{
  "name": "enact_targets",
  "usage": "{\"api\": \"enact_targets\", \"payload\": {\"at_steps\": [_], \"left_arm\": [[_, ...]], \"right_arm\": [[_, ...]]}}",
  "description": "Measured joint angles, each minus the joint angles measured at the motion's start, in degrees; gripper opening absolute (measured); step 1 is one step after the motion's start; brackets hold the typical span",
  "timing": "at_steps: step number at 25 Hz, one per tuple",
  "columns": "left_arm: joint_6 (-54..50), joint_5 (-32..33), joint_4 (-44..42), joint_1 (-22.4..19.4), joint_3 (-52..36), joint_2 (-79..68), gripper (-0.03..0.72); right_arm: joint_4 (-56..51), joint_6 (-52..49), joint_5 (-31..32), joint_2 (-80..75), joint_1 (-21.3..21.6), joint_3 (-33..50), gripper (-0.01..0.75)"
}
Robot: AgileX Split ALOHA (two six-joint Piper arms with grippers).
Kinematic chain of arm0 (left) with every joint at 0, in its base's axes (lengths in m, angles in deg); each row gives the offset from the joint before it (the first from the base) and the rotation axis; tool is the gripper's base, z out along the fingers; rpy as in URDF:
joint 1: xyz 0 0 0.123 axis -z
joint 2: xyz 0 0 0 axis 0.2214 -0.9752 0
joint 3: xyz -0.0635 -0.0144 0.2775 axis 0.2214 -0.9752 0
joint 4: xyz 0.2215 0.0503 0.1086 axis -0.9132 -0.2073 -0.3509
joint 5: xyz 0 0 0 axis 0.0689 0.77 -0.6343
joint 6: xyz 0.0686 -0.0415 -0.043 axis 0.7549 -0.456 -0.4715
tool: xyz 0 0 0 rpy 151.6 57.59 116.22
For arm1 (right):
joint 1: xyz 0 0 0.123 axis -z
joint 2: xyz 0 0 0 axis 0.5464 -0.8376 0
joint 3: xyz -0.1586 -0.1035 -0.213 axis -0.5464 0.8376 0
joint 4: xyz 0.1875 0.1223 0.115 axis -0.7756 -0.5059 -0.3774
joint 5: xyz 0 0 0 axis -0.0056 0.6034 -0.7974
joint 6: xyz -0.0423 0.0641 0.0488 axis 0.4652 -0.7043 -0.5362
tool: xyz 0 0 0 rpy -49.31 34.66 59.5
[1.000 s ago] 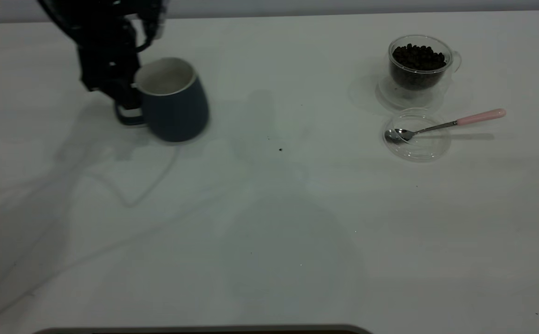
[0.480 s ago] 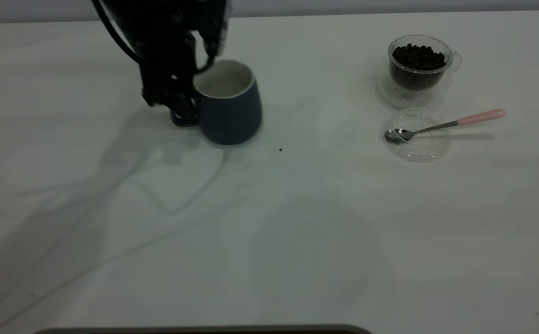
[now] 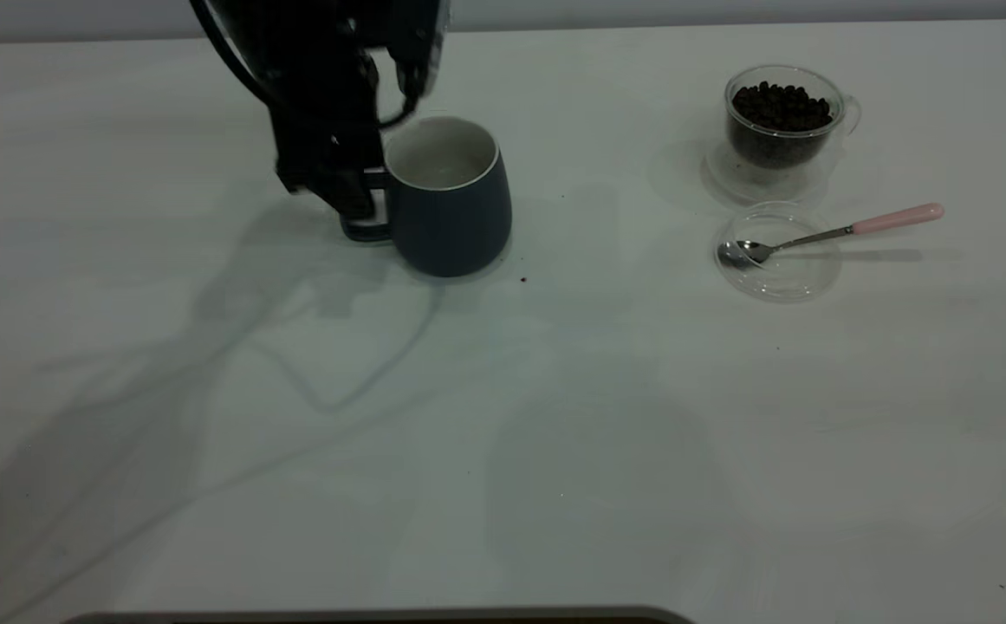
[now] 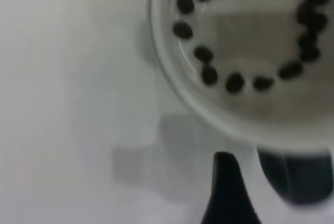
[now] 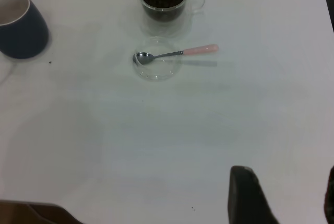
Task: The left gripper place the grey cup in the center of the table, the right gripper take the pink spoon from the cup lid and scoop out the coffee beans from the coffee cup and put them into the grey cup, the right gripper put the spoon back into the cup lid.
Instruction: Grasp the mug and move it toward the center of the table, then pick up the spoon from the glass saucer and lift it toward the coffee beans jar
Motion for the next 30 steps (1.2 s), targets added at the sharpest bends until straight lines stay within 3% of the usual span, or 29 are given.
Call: {"api": "enact_targets", "payload": {"at_steps": [10, 17, 23, 30], "left_arm": [[-18.6, 14.6, -4.8, -1.6, 0.0, 17.1, 0.567], [-45.6, 30.0, -5.7, -1.6, 0.0, 37.5, 0.567], [-61.8, 30.2, -6.3, -1.6, -2.2, 51.6, 0.567], [-73.1, 30.2, -10.6, -1.6, -19.7, 72.3, 0.567]], "right_arm": [[0.0, 0.0, 0.0, 0.0, 0.0, 0.0, 0.394], [0.0, 0.0, 0.0, 0.0, 0.0, 0.0, 0.394], [0.0, 0.0, 0.0, 0.0, 0.0, 0.0, 0.394], [0.0, 0.0, 0.0, 0.0, 0.0, 0.0, 0.394]]}}
